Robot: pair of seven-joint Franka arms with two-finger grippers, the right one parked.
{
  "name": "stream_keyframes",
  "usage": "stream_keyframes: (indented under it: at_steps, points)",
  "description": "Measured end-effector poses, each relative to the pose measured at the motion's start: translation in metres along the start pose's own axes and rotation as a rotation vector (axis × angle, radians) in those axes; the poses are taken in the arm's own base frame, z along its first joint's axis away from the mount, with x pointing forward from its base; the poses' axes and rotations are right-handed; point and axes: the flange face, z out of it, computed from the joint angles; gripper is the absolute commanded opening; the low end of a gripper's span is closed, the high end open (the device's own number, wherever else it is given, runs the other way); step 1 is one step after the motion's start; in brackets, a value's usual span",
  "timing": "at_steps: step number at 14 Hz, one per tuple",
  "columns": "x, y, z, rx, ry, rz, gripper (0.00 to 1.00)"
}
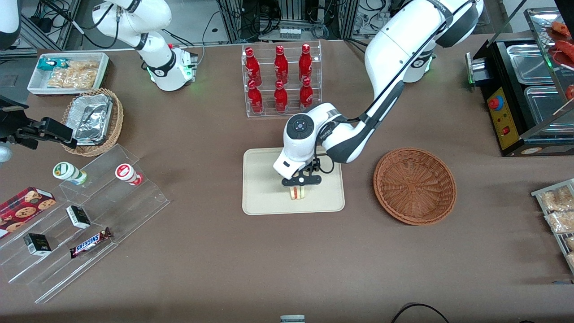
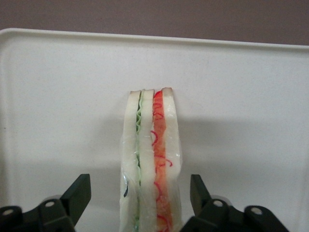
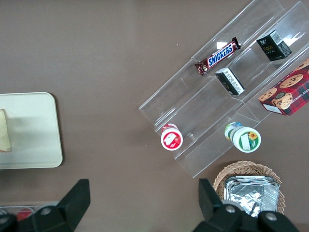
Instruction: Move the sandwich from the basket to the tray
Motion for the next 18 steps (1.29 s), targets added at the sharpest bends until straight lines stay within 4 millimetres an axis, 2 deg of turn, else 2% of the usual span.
stream_keyframes:
  at_steps: [2, 4, 6, 8, 12, 16, 18]
  points:
    - [0.013, -0.006, -0.007, -0.001, 0.022, -0.02, 1.0]
    - [0.028, -0.012, -0.023, -0.008, 0.056, -0.038, 1.0]
    - [0.041, -0.02, -0.047, -0.015, 0.098, -0.056, 1.0]
    - [0.055, -0.036, -0.078, 0.007, 0.132, -0.085, 1.0]
    - [0.078, -0.083, -0.137, 0.091, 0.153, -0.166, 1.0]
    - [0.086, -0.137, -0.191, 0.18, 0.093, -0.176, 1.0]
    - [0.095, -0.179, -0.222, 0.181, 0.044, -0.131, 1.0]
